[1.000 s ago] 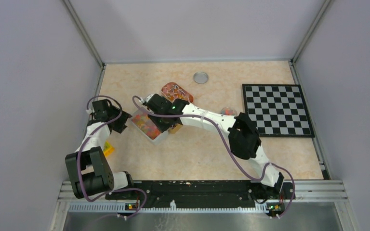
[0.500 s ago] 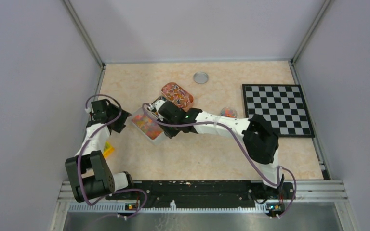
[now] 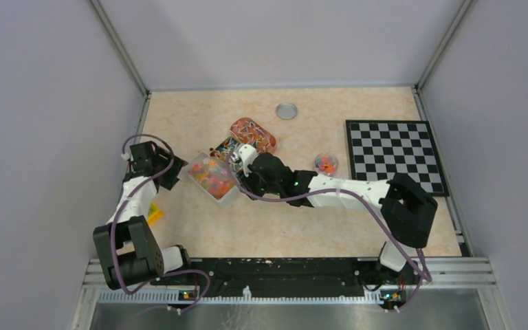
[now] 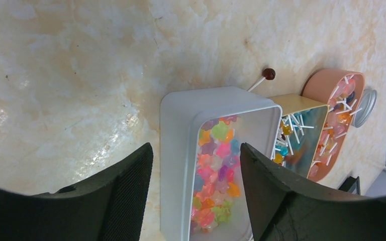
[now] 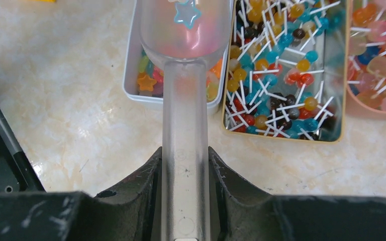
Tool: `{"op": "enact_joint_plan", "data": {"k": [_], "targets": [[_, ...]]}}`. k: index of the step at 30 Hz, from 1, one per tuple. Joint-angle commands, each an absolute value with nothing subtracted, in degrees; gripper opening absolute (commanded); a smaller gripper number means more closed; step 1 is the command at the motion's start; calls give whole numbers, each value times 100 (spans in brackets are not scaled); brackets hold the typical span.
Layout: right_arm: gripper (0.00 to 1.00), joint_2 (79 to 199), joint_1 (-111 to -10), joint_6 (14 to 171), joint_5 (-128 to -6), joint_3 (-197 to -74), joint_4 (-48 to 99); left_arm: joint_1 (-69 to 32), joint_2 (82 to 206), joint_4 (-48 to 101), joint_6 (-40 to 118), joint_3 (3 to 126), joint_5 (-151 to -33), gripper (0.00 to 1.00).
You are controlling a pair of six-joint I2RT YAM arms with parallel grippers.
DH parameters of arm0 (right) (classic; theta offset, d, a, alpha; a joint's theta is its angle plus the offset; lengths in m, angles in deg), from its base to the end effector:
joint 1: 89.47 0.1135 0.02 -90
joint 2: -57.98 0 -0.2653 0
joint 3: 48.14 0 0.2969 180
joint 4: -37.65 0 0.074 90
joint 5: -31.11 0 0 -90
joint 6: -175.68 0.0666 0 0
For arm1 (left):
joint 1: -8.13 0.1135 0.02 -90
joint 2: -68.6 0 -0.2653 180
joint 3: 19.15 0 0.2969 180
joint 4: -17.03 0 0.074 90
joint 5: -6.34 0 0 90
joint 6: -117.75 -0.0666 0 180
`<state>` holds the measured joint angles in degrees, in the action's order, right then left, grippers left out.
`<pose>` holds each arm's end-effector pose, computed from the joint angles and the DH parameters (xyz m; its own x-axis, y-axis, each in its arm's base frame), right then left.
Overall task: Pack the candies
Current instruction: Scoop the fake candies from the storage box, then place the fake candies in the packing bottle.
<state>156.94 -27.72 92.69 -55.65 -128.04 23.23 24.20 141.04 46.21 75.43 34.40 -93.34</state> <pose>0.2206 0.4027 0.2011 -0.3638 -0.4196 -0.8316 -0.8189 0.5696 0.0708 0.3050 0.0762 0.1664 -0.3594 -0.8620 -0.3574 -0.6396 0.5064 -0.5783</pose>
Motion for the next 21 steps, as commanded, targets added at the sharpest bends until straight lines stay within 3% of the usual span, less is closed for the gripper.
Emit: {"op": "enact_joint_plan", "data": {"k": [1,10,11,12,13,21], "targets": [[0,14838,-2741,9087,-5402,-12362,3650,2456,13892,4351,7334,3607,-9490,71],[0,13518,-2740,9141,-4126,-11831,3098,2448,13800,4330,7049,3800,-9779,77],[0,13386,-2740,9208,-3947,-11847,2822,2440,13795,4305,7039,3815,-9841,82],[0,13271,-2742,9283,-3777,-11862,2526,2430,13787,4270,7012,3823,-9923,97],[0,13136,-2737,9367,-3629,-11874,2205,2411,13785,4245,6985,3836,-9985,99],[0,12127,-2762,10854,-2283,-12234,-989,2235,13778,4198,6799,3870,-10108,99]]}}
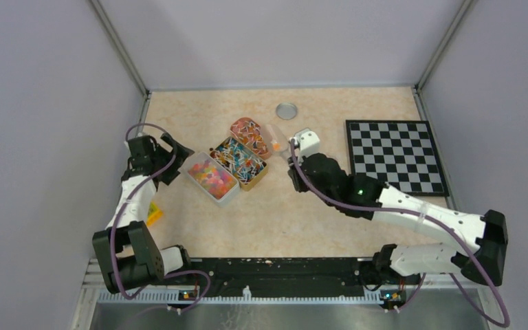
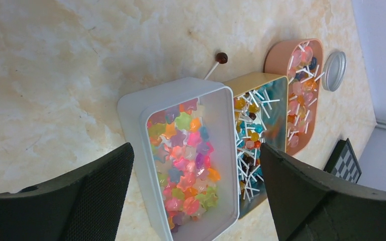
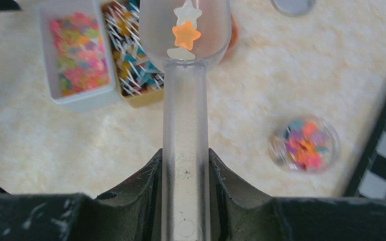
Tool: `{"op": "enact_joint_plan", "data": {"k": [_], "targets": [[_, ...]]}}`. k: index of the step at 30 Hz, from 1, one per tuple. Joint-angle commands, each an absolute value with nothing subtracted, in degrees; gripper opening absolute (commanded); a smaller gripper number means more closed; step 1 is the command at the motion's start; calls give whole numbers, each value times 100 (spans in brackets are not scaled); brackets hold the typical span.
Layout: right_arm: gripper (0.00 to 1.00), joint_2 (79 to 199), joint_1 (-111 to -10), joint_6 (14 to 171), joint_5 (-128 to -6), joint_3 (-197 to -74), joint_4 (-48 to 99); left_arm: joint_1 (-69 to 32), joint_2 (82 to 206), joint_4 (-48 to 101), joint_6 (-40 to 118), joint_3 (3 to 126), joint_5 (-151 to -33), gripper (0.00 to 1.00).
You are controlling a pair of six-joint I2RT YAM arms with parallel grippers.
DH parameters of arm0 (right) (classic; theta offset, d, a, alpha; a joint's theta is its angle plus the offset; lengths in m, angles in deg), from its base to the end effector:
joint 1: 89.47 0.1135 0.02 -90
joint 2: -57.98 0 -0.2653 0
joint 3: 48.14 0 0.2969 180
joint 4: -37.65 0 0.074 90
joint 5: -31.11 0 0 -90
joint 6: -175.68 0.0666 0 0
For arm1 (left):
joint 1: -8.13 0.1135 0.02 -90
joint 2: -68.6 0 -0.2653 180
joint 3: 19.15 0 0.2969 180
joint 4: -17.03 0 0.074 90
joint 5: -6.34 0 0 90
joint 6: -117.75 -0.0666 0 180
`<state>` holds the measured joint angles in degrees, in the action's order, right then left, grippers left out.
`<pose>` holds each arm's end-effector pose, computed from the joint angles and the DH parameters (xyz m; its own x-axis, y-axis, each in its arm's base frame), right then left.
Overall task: Pack the candies
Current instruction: Place the fake candies in the packing bottle.
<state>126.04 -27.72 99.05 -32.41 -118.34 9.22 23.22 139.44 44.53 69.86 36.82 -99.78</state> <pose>0.1858 0.2831 0.3115 -0.3425 -0.2002 -0.9179 -0.5345 0.8450 0.0152 0.3155 0.0659 0.1949 -0.4478 -0.7879 -0.4226 -0.4749 0.6101 -0.6342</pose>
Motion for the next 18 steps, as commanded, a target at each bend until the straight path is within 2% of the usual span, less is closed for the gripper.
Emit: {"op": "enact_joint_plan", "data": {"k": [1,8,18], "targets": [[0,12053,-2782,11079,-2169,-12325,-1429,2203,13773,4202,6787,3883,-10107,99],[0,11741,-3085,12068,-2352,-12724,-3351,2089,13698,4169,6741,3889,-10166,99],[0,11732,-3811,11921,-2993,-12703,-3606,2073,13698,4149,6760,3863,-10208,99]]}}
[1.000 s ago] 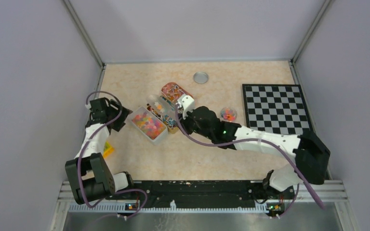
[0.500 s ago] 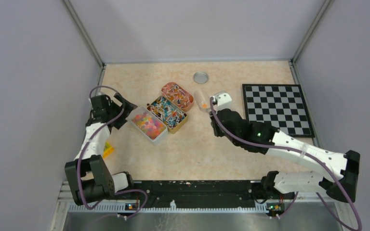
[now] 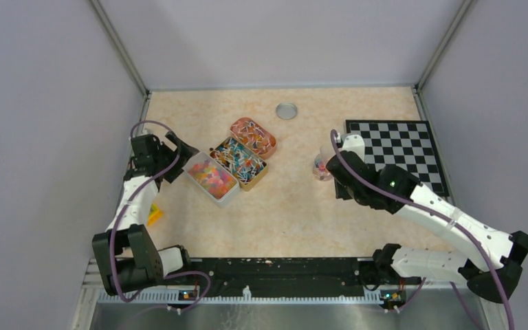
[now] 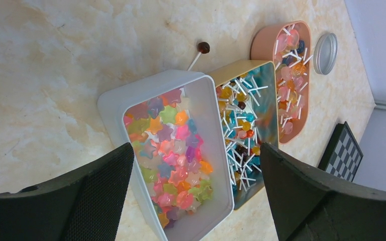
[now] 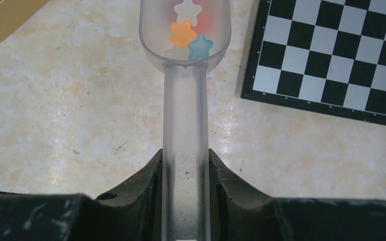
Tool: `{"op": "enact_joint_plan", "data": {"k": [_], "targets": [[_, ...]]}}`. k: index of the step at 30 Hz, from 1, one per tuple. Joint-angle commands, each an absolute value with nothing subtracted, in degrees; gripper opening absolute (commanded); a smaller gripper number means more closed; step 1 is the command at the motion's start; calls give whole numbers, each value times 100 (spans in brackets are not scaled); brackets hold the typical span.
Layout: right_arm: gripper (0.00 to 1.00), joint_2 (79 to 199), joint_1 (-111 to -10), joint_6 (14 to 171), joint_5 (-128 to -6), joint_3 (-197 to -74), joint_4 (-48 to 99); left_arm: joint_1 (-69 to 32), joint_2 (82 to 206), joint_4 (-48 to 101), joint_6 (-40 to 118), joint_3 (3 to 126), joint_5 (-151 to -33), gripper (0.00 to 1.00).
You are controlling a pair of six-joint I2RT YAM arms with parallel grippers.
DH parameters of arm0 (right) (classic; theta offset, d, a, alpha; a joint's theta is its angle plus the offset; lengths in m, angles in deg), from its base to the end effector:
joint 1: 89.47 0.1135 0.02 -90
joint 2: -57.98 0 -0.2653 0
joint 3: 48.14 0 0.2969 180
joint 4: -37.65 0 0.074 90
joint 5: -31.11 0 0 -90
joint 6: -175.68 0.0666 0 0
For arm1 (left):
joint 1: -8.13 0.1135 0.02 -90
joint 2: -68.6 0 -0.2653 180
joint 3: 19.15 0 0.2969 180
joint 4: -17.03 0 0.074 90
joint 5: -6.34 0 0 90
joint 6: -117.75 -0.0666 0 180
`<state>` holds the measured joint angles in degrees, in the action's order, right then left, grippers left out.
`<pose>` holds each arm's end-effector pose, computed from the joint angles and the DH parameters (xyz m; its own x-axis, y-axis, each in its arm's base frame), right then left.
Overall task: Pack the candies
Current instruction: Place the fake candies in the packing bottle.
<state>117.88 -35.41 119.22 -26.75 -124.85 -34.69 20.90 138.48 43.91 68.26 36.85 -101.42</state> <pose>0.1725 0.1775 0.3214 -0.6845 -0.1471 -0.7141 -0.1568 0.9862 -0.0528 0.3176 0.0512 0.2017 -0.4937 -0.7462 -0.4465 -0.4023 0.6512 -0.6434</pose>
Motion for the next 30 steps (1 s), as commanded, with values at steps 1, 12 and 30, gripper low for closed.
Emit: {"op": "enact_joint_plan", "data": {"k": [1,12,30], "targets": [[0,11756,-3875,11883,-3075,-12701,-3617,2071,13694,4128,6781,3847,-10242,99],[0,11978,-4533,11462,-3995,-12473,-3653,2074,13647,4029,6848,3795,-10361,99],[0,12559,-5085,11060,-4545,-12621,-3939,2076,13683,3916,6852,3749,-10564,99]]}}
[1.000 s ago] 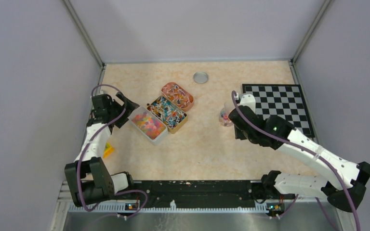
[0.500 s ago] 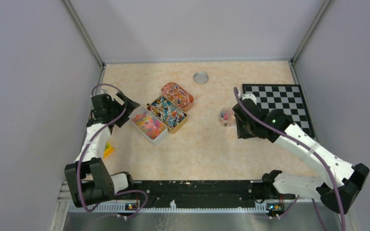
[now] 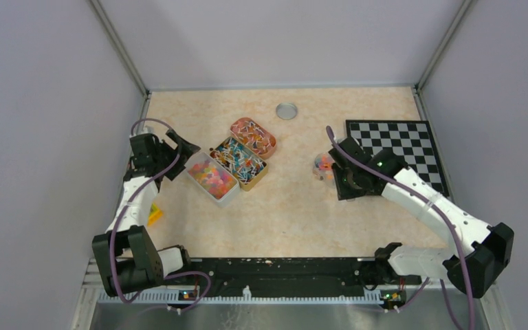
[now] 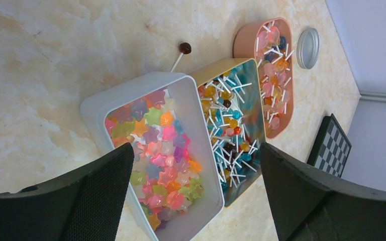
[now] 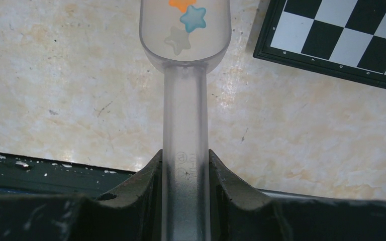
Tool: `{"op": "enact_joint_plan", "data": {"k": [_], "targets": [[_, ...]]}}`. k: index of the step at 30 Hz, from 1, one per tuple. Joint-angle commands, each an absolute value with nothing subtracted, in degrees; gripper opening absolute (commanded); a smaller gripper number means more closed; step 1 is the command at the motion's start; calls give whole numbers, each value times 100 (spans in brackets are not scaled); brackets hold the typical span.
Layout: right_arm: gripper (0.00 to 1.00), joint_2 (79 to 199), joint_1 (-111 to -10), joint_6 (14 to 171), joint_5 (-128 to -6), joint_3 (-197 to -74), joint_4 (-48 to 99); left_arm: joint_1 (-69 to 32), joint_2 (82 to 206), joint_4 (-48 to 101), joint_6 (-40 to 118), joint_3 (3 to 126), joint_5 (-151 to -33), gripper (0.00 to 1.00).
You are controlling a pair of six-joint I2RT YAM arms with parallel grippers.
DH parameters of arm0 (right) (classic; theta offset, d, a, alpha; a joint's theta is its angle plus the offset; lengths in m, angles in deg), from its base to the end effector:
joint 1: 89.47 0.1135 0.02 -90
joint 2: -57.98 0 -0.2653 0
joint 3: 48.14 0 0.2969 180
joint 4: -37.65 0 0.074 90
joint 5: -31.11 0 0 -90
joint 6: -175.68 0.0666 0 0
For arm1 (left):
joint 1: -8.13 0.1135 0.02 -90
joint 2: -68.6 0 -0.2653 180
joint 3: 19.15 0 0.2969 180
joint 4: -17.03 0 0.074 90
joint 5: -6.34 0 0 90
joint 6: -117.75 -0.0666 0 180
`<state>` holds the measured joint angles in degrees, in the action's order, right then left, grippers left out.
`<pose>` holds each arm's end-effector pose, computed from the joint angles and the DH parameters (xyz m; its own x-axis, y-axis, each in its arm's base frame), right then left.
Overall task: Pack the candies
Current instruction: Place the fake candies in the packing bottle.
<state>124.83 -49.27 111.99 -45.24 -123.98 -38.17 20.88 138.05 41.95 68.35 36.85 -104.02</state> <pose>0.2114 0.1581 0.2763 -0.8760 -0.1764 -0.4489 -0.1874 0.9821 -0.0201 0.3198 0.0486 0.2082 -0.4982 -0.7383 -0.4547 -0.3491 0.6508 -0.6742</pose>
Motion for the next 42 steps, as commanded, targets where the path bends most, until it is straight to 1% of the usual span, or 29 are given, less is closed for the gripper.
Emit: {"op": "enact_joint_plan", "data": {"k": [1,42], "targets": [[0,12584,-5103,11030,-4552,-12644,-3966,2072,13692,3900,6839,3751,-10602,99],[0,13156,-5303,10549,-4536,-13859,-5025,2073,13671,3940,6830,3734,-10519,99]]}}
